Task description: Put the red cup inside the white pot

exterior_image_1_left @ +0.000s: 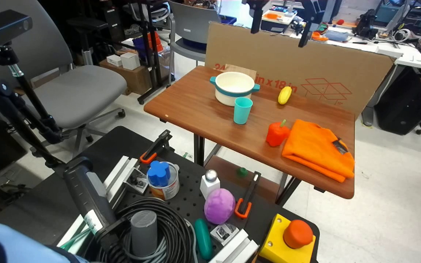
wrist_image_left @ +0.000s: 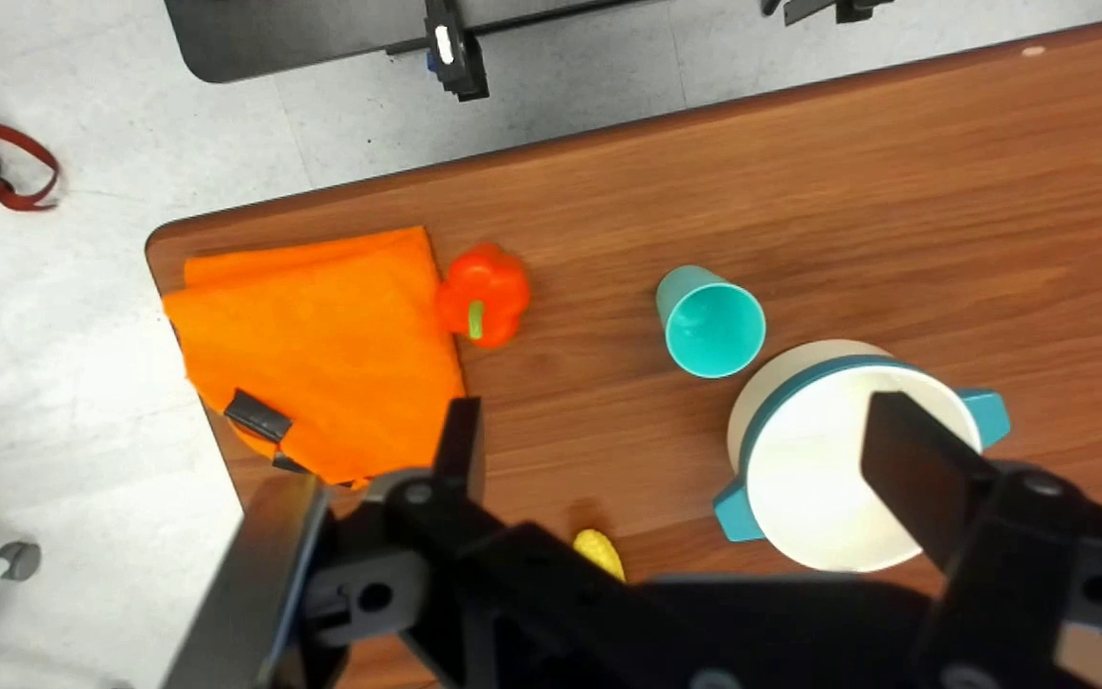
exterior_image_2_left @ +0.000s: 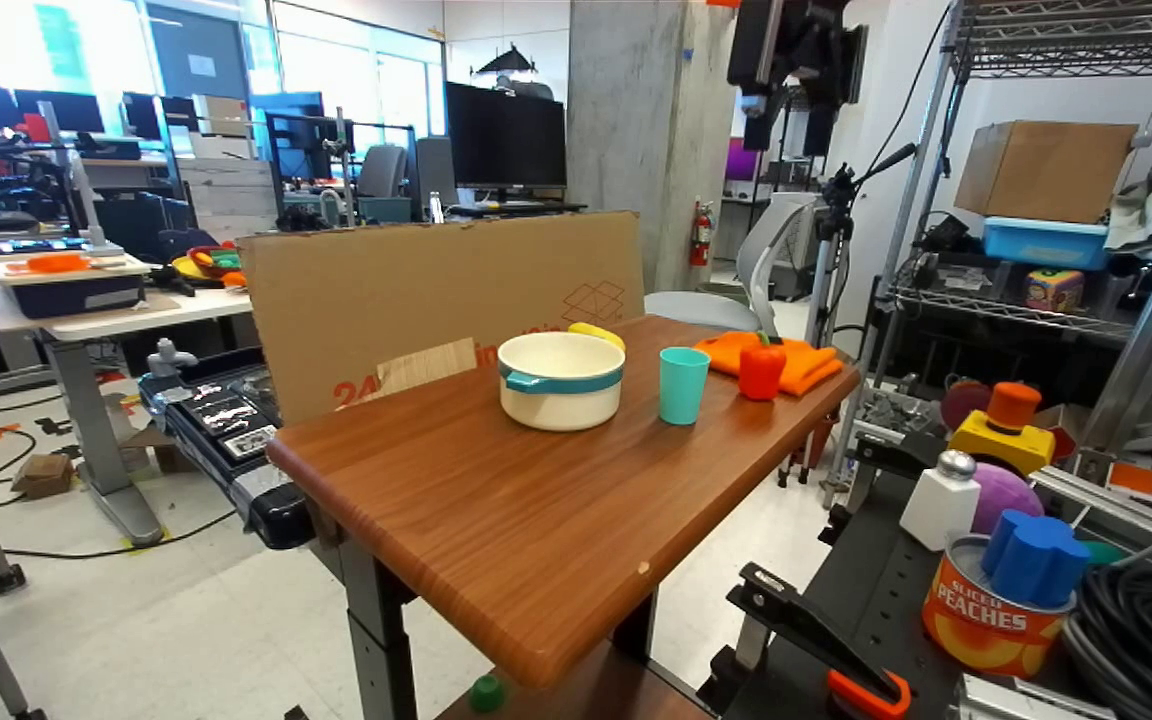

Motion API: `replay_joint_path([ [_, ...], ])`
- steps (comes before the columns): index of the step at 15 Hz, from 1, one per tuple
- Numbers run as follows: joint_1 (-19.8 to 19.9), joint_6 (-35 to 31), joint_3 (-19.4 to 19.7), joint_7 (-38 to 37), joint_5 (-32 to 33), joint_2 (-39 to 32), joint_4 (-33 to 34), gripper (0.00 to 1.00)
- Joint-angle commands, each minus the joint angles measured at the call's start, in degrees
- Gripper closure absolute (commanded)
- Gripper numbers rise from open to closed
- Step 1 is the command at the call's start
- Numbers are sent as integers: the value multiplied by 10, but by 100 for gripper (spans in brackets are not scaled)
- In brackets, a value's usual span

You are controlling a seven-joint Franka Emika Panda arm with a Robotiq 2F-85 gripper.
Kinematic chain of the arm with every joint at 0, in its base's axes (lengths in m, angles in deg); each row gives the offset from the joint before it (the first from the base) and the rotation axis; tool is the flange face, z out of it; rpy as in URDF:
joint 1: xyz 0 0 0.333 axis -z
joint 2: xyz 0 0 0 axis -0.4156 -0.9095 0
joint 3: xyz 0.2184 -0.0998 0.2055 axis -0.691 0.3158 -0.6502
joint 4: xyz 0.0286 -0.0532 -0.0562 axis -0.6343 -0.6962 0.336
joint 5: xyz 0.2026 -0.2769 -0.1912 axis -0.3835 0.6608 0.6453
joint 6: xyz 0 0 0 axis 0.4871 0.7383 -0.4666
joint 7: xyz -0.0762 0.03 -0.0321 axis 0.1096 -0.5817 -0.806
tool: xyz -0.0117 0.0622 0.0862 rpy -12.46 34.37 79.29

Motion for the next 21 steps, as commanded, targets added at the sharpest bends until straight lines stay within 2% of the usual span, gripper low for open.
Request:
replay_joint_path([
  [1, 9, -10, 11, -2, 9, -99, 67, 0],
  [4, 11, -22, 19, -11, 29, -165, 95, 0],
  [6, 9, -6, 23, -17, 39, -209, 120, 0],
  [11, 6, -4, 34, -38, 57, -287, 155, 0],
  [16, 1, 0, 38, -58, 60, -347, 186, 0],
  [21, -5, 10, 39, -70, 62, -370, 187, 0],
])
